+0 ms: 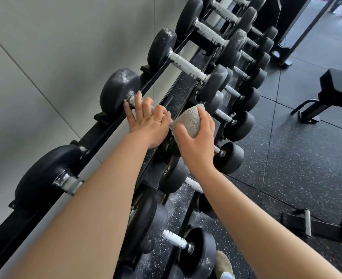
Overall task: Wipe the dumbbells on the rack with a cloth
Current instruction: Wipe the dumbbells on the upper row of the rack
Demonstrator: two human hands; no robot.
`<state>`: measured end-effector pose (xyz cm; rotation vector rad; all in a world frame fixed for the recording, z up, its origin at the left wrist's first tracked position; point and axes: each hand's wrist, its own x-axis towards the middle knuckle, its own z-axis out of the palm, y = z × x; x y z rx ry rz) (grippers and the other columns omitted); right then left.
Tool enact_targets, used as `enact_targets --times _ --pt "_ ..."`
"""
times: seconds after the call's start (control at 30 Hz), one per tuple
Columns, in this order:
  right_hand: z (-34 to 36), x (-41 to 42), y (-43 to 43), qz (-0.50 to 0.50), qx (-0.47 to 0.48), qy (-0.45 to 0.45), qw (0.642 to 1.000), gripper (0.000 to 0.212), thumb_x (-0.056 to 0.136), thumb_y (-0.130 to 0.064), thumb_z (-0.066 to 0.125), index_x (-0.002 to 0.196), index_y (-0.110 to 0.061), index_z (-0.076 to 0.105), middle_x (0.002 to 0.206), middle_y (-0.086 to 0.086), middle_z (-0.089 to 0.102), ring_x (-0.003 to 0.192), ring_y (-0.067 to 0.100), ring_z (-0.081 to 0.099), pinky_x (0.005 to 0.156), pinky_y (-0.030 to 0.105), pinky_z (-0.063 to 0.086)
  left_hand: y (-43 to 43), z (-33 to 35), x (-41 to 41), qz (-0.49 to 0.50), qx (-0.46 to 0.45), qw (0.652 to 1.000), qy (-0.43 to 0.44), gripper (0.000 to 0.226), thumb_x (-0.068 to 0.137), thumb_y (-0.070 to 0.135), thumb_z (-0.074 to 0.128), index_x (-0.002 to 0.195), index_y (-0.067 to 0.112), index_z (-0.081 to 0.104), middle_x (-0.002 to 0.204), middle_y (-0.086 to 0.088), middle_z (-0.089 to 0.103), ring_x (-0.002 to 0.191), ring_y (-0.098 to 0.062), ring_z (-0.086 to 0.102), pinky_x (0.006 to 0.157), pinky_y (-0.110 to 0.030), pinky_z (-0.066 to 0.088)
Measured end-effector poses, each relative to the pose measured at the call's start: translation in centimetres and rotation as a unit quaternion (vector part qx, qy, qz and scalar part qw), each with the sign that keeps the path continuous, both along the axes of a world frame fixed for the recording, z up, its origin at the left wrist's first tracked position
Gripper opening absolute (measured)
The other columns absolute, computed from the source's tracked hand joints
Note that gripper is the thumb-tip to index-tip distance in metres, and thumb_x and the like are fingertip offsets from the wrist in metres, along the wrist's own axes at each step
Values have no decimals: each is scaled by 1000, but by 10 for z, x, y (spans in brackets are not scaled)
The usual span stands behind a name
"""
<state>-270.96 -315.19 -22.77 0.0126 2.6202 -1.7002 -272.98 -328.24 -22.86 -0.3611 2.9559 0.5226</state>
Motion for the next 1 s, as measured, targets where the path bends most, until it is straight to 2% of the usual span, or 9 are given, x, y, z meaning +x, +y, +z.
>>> enact_targets --times 0.1,0.17,0.23,0.33,0.47,0.57,0.67,0.83,1.0 --pt "6 -15 3 12 1 -8 1000 52 86 -36 65 136 -31 50 136 -10 49 122 6 49 96 30 44 1 -1 -1 -4 -2 1000 7 37 101 41 14 126 26 37 154 -7 -4 139 -23 -35 103 -49 -30" --pt "11 -33 6 46 -31 -48 997 17 84 -30 64 100 -28 65 97 -4 64 89 12 63 81 41 58 0 -2 -2 -6 -3 1000 12 37 102 40 13 125 26 38 154 -7 -2 139 -24 -34 103 -49 -30" --pt "17 -51 9 63 -59 -122 989 8 83 -26 65 83 -19 64 74 2 61 67 17 61 71 39 58 0 -2 -2 -8 -4 1000 14 37 102 40 14 124 25 39 154 -7 -1 140 -24 -32 103 -50 -30" --pt "28 -70 13 62 -67 -243 966 19 85 -28 69 91 -11 67 80 8 63 64 20 61 60 28 54 -1 -1 -2 -5 -1 1000 14 38 102 41 14 125 24 39 153 -7 1 140 -25 -31 102 -49 -30" --pt "21 -57 10 38 -104 -200 974 13 88 -27 65 89 -15 64 75 4 61 63 18 60 58 27 53 -2 -1 -1 -3 4 1000 9 37 102 42 15 124 25 39 152 -6 2 140 -24 -32 103 -49 -30" --pt "4 -32 4 6 -116 -78 990 22 85 -32 66 106 -26 63 102 -2 64 91 19 66 81 32 56 -1 -1 0 -2 4 1000 4 38 101 42 15 126 25 38 152 -5 1 139 -23 -33 103 -49 -30" --pt "-14 0 -4 -14 -19 42 999 66 89 -39 67 147 -31 38 156 -11 29 142 6 30 102 22 33 -1 -1 -1 3 7 1000 4 38 101 41 16 128 25 38 152 -4 1 140 -21 -33 103 -49 -30" --pt "-45 23 -11 -14 36 164 986 72 92 -43 61 152 -25 26 164 -2 9 152 20 9 105 45 46 -2 -4 -1 3 -1 1000 19 37 102 41 17 127 26 39 150 -3 7 141 -21 -30 105 -50 -28" --pt "-36 11 -3 3 32 141 989 63 96 -45 56 150 -24 33 162 -5 18 152 13 9 111 35 33 1 -5 -3 8 -3 1000 28 37 102 39 16 126 25 40 151 -5 7 141 -22 -28 107 -51 -27"
